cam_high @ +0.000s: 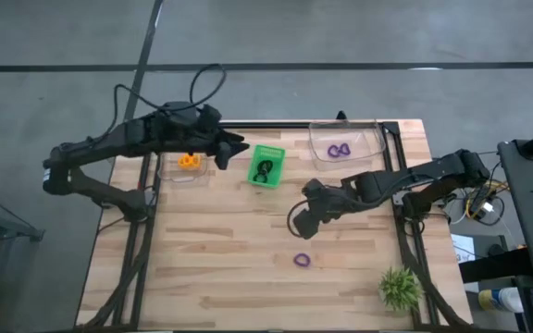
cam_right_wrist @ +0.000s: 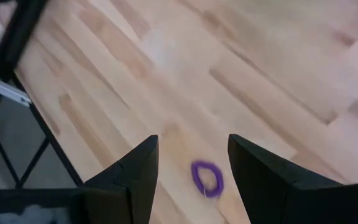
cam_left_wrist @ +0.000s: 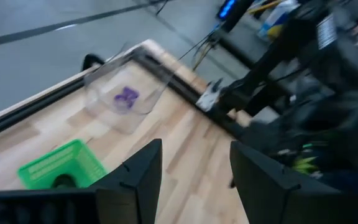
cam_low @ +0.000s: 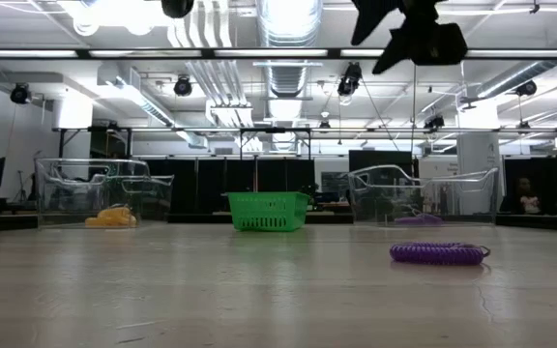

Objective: Sort spring keychains
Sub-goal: Put the purple spring keychain into the right transparent bin

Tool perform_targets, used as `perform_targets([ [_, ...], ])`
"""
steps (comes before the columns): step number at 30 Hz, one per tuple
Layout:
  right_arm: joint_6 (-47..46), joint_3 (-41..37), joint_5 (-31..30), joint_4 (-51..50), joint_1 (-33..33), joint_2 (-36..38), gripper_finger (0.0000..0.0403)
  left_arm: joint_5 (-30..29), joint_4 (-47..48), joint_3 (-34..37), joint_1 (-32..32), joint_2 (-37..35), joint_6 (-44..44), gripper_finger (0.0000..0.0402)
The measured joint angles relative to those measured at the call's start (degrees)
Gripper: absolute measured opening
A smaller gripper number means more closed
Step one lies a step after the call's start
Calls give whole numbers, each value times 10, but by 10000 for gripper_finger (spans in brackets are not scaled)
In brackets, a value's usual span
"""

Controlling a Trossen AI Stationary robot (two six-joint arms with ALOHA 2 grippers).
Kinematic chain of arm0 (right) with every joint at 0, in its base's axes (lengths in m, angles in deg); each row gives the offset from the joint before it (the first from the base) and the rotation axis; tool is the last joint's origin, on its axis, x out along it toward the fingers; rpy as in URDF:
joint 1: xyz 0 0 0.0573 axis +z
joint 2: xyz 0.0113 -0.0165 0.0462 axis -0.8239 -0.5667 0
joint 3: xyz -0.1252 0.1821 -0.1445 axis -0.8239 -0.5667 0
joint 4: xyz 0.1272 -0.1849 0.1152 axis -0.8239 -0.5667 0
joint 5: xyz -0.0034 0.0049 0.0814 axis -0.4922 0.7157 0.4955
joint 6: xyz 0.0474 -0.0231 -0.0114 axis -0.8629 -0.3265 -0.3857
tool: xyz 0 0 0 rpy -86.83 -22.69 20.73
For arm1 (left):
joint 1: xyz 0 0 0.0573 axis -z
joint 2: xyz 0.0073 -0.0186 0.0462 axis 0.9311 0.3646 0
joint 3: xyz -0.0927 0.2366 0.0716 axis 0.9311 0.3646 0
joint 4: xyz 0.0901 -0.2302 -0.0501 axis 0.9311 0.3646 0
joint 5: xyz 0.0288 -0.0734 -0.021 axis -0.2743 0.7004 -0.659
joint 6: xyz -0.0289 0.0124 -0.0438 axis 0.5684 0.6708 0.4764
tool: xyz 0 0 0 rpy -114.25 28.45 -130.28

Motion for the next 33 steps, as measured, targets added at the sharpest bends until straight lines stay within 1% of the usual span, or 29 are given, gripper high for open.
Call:
perform_targets([
  [8,-13,-27,32,11,4,-27,187,45,-40,-4,3,-43,31,181],
  [11,-11,-26,47,19,5,-50,187,67,-50,-4,4,-54,51,181],
  [16,-7,-27,96,16,12,-103,187,89,-79,-5,7,-77,70,181],
  [21,-7,-26,142,21,29,-149,187,91,-83,-5,7,-94,75,181],
  [28,-14,-26,160,30,57,-202,187,91,-83,-5,7,-107,78,181],
  [33,-25,-25,153,31,66,-229,187,90,-82,-5,7,-108,80,181],
])
